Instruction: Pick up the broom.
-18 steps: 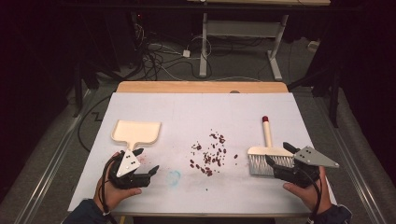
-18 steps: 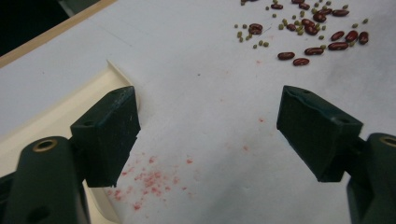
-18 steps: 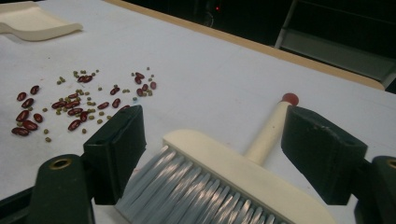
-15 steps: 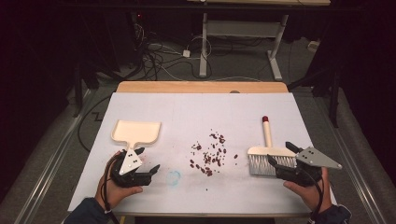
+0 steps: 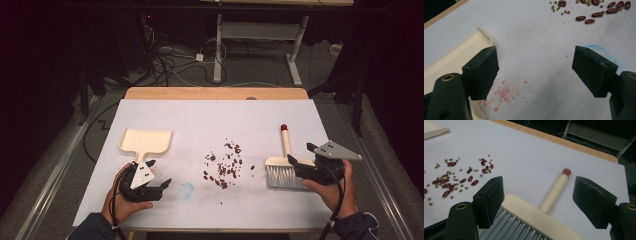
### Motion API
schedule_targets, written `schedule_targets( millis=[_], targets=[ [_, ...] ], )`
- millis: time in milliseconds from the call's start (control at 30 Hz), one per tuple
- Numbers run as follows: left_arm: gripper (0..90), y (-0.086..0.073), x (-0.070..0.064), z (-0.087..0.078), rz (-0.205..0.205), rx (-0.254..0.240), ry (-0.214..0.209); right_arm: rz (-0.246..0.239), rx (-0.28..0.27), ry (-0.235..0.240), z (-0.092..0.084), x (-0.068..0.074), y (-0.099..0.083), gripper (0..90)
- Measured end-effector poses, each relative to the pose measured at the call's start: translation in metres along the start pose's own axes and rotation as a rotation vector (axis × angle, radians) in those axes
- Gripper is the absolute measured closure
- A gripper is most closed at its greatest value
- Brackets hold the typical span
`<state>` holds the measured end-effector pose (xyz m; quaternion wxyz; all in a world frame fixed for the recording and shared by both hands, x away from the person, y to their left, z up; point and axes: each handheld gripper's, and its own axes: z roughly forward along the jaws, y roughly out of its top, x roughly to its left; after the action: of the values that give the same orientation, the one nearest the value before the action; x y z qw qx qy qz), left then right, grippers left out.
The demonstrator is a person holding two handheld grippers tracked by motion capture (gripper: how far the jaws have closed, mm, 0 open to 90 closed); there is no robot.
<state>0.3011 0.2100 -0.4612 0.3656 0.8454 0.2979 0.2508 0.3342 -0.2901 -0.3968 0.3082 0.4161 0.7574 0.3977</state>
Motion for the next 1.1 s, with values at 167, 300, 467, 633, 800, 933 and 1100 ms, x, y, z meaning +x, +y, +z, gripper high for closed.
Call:
schedule_targets(
  millis=[167,300,467,633,800,933,1100],
  targets=[
    [20.5,0.000,0.001,0.002,-0.008,0.008,0.003,0.076,0.079,-0.039,0.023,-0.013,0.018,27.6],
    [20.6,0.001,0.000,0.004,-0.002,0.010,0.002,0.151,0.169,-0.072,0.048,-0.027,0.029,28.9],
    [20.5,0.001,0.001,0.008,0.003,0.022,-0.002,0.202,0.313,-0.079,0.087,-0.036,0.028,32.0],
    [20.5,0.002,0.001,0.009,0.009,0.024,-0.004,0.247,0.441,-0.089,0.118,-0.039,0.015,36.2],
    [20.6,0.002,-0.002,0.008,0.034,0.036,-0.002,0.241,0.502,-0.093,0.133,-0.039,0.005,46.2],
    [20.5,-0.002,-0.003,0.007,0.037,0.051,0.002,0.215,0.494,-0.087,0.134,-0.040,0.006,59.5],
    [20.6,-0.005,-0.002,0.001,0.027,0.048,0.016,0.197,0.479,-0.077,0.138,-0.039,0.008,64.2]
  ],
)
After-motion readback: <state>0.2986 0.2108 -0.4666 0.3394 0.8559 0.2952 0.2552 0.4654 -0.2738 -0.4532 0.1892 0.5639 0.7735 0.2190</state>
